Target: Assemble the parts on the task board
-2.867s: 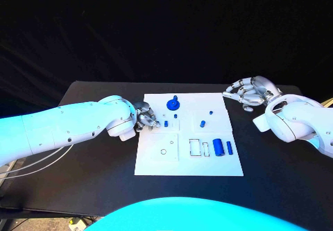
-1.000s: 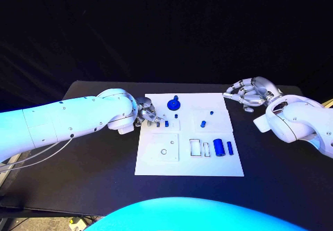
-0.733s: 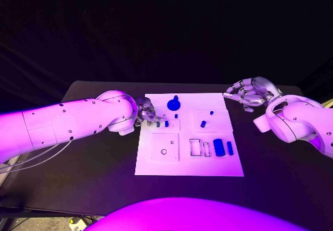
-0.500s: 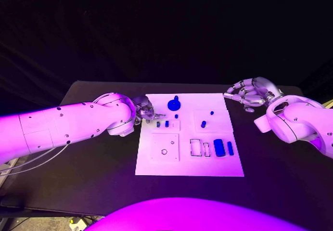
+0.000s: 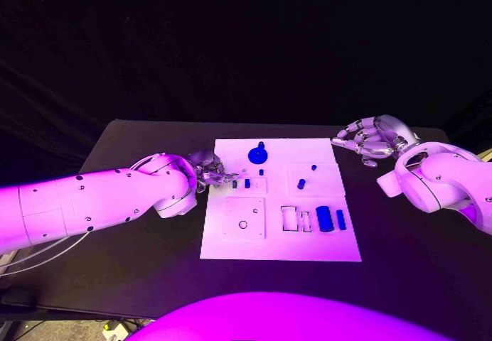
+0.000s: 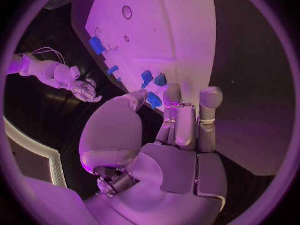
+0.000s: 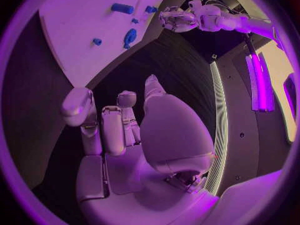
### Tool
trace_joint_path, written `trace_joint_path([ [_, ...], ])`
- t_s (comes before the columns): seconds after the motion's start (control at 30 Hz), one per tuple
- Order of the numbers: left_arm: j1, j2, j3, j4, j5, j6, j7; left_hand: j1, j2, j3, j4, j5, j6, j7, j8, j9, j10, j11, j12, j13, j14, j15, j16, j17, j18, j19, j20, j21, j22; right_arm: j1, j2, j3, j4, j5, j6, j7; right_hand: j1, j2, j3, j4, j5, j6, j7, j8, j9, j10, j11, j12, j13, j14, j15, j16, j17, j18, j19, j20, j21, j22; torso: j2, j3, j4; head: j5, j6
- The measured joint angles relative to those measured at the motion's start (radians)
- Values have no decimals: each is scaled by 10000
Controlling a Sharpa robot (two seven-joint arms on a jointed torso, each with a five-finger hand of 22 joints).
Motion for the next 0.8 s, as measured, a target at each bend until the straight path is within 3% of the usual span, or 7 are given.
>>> trace_joint_path([
  [0.23,-205,-30,-6,193,181,-432,62,88,-32,0,0,15,-90,-16,1,0,0,0,3,0,0,0,0,0,0,0,0,0,0,-9,-5,-2,-3,-1,-9,-2,0,0,0,0,0,0,0,0,0,0,0,0,0,0,0,0,0,0,0,0,0,0,3,-12,-4,20,26],
  [0.5,-243,35,-1,184,228,-582,88,385,-61,0,0,15,-125,-50,115,-1,0,0,155,6,0,-1,0,0,0,0,0,0,0,-19,-3,-4,-3,-1,-10,-3,0,0,0,0,0,0,0,0,0,0,0,0,-1,0,0,0,0,0,0,0,0,0,15,-13,-19,33,50],
  [0.8,-250,135,-1,48,164,-193,44,486,-64,0,0,15,-125,-50,116,-2,-1,-1,201,12,1,-1,0,0,0,0,-1,0,5,-23,-11,-5,-3,-1,-18,-7,0,0,0,0,0,0,0,0,0,0,0,0,-2,0,0,0,0,0,0,0,0,0,22,-15,-23,12,34],
])
